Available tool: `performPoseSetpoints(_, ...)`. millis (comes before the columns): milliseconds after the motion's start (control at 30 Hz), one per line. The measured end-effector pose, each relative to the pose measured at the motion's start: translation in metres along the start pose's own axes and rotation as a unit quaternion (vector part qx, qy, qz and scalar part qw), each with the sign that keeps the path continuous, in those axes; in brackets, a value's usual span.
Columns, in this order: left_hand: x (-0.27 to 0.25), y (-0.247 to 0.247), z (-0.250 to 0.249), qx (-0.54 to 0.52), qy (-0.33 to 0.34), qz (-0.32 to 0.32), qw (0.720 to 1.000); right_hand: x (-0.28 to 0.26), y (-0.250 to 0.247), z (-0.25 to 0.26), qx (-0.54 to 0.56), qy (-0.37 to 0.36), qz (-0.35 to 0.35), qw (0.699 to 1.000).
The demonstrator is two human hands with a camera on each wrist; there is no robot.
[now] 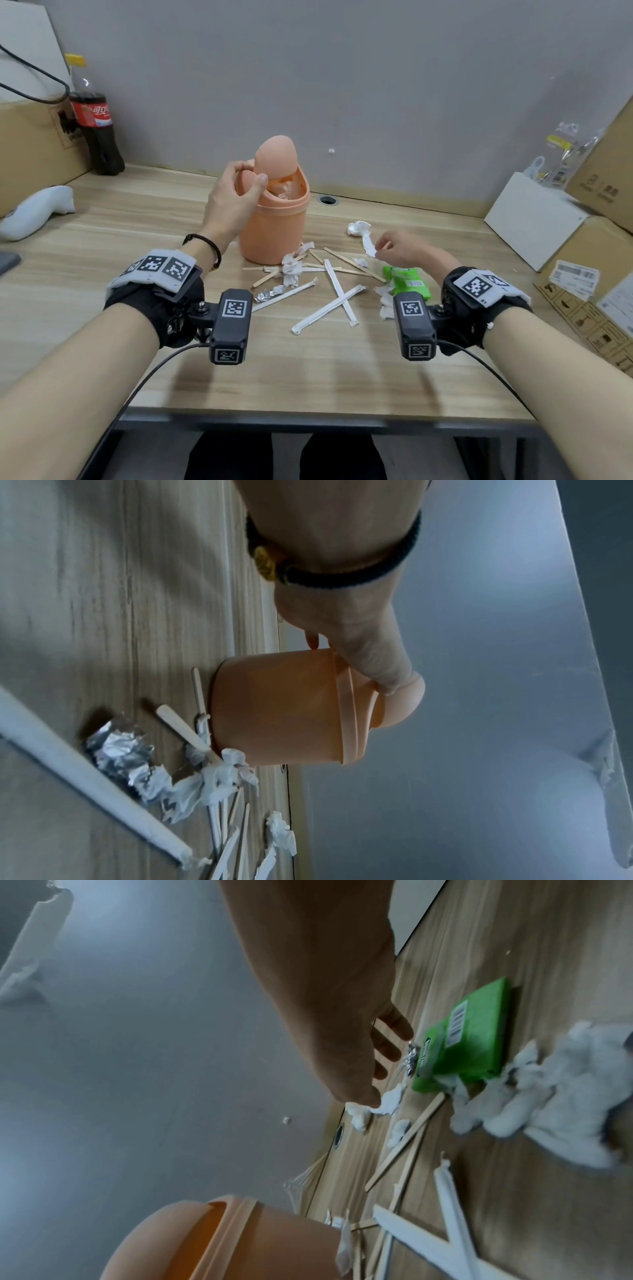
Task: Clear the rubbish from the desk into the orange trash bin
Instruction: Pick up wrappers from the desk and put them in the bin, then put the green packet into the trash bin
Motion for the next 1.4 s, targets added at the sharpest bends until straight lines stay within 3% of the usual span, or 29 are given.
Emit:
performPoseSetpoints(167,-0.005,0.003,-0.005,0.008,0.003,-0.001,1.0,-0.009,0.008,-0.025,-0.068,0.073,0.044,0.994)
performPoseSetpoints(367,-0.01,0.004,-0.009,0.012,0.006,0.003,1.0,-0.008,0.02,-0.042,-0.057,0.109,0.005,0.992)
performPoseSetpoints(500,-0.011,0.004,-0.009,0.014,0.006,0.004,1.0,-0.014,0.018,-0.041,-0.006,0.079,0.007,0.997)
performPoseSetpoints(733,-0.012,0.005,-0.01,0.013,0.009,0.003,1.0,-0.015,0.017,-0.046,-0.014,0.051,0.032,0.998)
performPoseSetpoints(833,-0.012,0.005,-0.01,0.014,0.009,0.004,1.0,-0.017,0.019,-0.047,-0.046,0.066,0.078,0.994)
performPoseSetpoints(1033,-0.013,0.005,-0.01,0.012,0.009,0.005,1.0,-0.018,0.022,-0.053,-0.094,0.101,0.085,0.987)
performPoseSetpoints(1400,-0.009,0.006,-0.004,0.009,0.014,0.007,1.0,-0.022,0.006,-0.049,-0.033,0.1,0.074,0.992)
Point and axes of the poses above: each hand's wrist, its own x-axis towards the middle knuckle, its own y-axis out of the palm, z = x × y, the point moved 2 cm from there along x, towards the middle knuckle, and after that the axes turned 7 degrees about y, right-handed, at the moved point
